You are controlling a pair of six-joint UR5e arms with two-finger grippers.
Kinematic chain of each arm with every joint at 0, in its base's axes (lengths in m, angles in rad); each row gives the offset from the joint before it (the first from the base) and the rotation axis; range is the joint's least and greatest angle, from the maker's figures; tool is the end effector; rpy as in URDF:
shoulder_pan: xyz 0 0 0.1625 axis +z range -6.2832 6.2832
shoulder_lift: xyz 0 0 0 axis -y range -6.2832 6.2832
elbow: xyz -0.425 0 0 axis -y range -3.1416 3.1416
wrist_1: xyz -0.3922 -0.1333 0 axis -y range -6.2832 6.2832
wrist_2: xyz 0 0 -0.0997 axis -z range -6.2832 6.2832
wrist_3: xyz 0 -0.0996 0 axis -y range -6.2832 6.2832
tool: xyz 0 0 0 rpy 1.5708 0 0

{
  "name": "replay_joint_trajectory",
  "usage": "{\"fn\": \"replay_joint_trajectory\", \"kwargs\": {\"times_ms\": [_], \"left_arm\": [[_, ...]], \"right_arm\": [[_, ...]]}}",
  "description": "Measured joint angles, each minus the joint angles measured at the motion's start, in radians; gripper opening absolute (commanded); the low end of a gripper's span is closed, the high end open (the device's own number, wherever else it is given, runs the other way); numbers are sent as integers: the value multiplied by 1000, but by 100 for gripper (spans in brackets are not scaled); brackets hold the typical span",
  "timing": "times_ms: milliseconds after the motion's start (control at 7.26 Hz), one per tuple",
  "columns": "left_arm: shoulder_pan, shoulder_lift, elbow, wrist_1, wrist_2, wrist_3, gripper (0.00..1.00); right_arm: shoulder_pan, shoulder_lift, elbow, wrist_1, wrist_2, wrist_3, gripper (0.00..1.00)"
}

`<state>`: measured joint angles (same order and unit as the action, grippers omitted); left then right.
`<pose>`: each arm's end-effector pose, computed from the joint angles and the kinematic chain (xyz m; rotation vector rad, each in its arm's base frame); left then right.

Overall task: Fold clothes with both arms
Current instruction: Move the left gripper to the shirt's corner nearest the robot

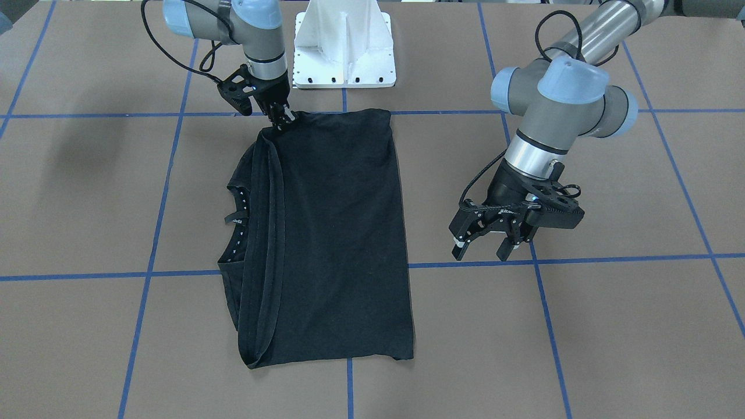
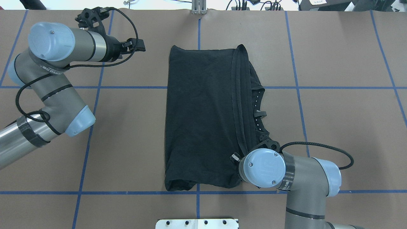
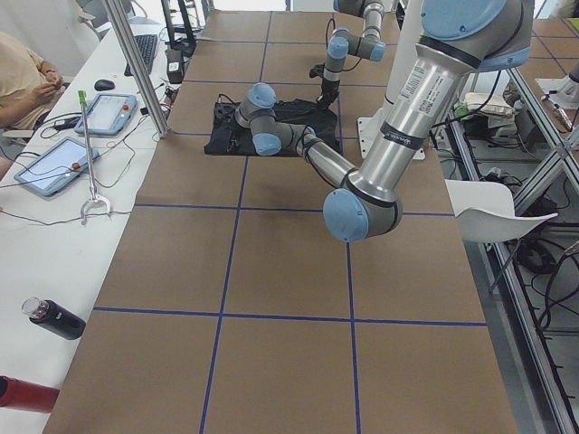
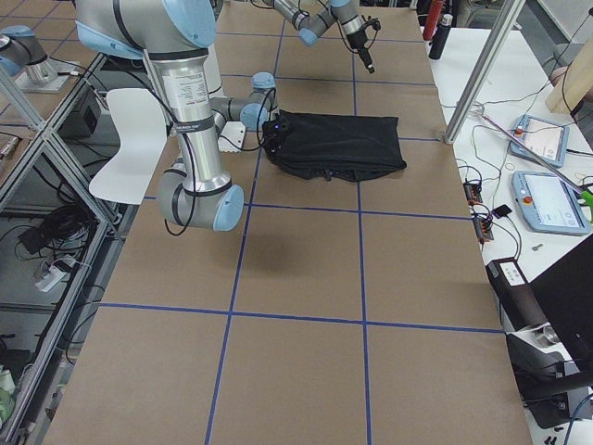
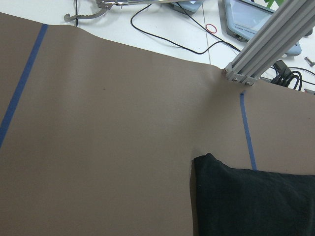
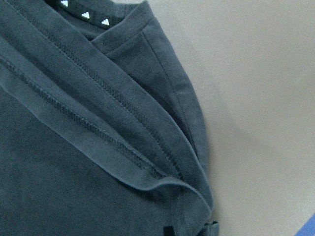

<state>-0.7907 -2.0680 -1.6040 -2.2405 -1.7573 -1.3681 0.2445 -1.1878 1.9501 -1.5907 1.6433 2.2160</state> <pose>0.3885 -0.5559 0.2802 0.4295 1.1381 -0.4026 -0.5352 -0.2635 0.2917 -0.2220 -0.7351 0.8202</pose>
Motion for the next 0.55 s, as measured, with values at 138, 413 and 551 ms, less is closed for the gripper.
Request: {"fn": "replay_joint_trajectory", "kwargs": {"times_ms": [138,413,551], "left_arm": [[42,35,-59,-3,2,-85,99],[227,123,-210,-4,98,-303,100],[335,172,-269,-2,167,-381,99]], "right_arm": [[2,-3,11,0,7,0,0],[4,-25,50,0,10,-3,0],[4,-39,65,1,10,-8,0]]}}
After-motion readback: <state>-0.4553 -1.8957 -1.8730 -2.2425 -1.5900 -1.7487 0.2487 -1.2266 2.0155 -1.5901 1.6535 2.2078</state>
